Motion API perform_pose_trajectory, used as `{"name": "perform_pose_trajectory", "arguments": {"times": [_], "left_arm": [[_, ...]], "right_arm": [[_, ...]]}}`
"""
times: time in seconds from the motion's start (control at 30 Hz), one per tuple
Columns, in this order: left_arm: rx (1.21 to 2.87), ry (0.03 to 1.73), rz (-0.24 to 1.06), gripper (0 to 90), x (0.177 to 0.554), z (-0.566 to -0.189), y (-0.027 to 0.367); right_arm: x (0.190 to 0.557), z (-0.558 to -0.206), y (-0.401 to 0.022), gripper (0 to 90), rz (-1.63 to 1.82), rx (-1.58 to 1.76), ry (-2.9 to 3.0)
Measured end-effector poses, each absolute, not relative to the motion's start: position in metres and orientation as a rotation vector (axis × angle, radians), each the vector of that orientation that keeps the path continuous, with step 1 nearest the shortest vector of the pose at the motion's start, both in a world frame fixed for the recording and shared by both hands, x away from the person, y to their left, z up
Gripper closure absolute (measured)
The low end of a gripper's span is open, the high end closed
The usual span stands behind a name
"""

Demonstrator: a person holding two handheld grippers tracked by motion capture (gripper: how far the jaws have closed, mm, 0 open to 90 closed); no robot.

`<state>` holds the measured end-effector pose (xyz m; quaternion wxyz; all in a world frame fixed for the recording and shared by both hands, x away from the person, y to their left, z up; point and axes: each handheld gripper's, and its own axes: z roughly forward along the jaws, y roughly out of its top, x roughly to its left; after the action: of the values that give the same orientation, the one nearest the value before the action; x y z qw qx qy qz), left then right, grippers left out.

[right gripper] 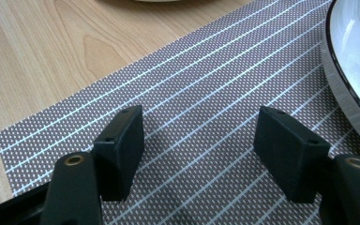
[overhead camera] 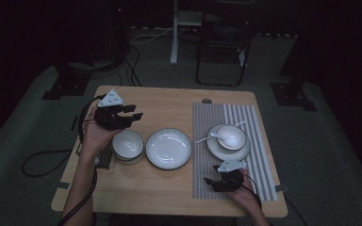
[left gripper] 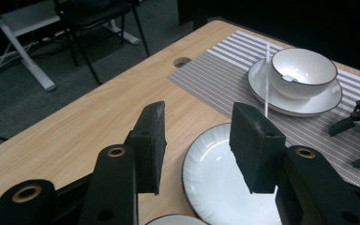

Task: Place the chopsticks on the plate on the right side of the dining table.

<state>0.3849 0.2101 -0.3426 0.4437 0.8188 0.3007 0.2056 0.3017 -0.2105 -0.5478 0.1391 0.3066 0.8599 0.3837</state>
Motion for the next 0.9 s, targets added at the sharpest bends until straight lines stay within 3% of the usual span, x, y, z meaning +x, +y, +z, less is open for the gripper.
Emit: {"name": "perform_pose_trajectory", "arguments": {"times": [0.4, 0.9], "left_arm": [[1.966, 0.832, 0.561, 58.1, 0.376, -0.34, 0.256], [2.01, 0.848, 0.535, 58.6, 0.373, -0.354, 0.267]], "right_arm": [[0.302, -0.548, -0.211, 33.1, 1.109, 0.885, 2.485], [0.302, -0.548, -0.211, 33.1, 1.109, 0.886, 2.485]]}}
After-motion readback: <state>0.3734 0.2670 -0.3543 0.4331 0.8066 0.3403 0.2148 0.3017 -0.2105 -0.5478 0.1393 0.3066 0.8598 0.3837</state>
